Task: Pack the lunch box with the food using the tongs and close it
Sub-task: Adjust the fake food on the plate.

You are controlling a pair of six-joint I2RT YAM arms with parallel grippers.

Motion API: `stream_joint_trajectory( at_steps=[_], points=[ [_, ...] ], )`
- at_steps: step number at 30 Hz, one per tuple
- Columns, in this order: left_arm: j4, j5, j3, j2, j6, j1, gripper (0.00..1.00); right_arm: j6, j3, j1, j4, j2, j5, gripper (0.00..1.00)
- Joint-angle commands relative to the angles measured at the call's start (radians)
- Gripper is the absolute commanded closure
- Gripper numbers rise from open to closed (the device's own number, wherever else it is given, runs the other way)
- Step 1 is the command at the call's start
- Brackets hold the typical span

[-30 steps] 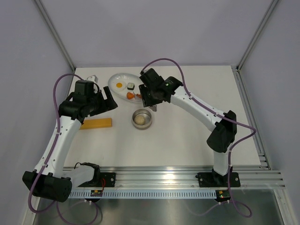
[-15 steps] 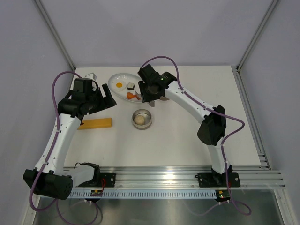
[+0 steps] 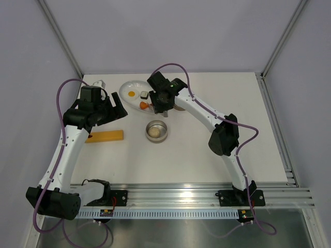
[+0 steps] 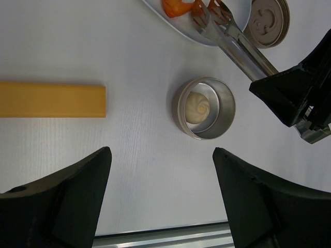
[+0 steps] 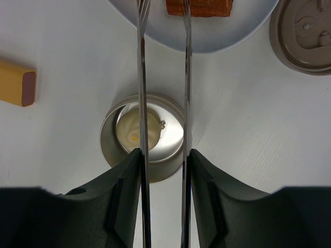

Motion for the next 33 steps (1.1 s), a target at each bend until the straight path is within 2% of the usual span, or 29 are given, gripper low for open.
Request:
stream_joint_trajectory(
  at_steps=[1, 8, 22, 33],
  points=[
    [0.026, -0.006, 0.009, -0.008, 0.008, 0.009, 0.16, -0.026, 0.037, -0.01, -0.023, -0.003, 0.039, 0.52],
    [0.028, -0.004, 0.003, -0.01, 0.007, 0.009, 0.16, -0.037, -0.002, -0.039, -0.019, -0.014, 0.049, 0.52],
    [0.032, 0.012, 0.0, -0.014, 0.003, 0.009, 0.16, -0.056, 0.024, -0.069, -0.023, -0.02, 0.059, 0.52],
    [0.029, 0.014, 0.003, -0.016, 0.007, 0.009, 0.16, -0.087, 0.067, -0.121, -0.025, 0.005, -0.01, 0.51]
  ],
)
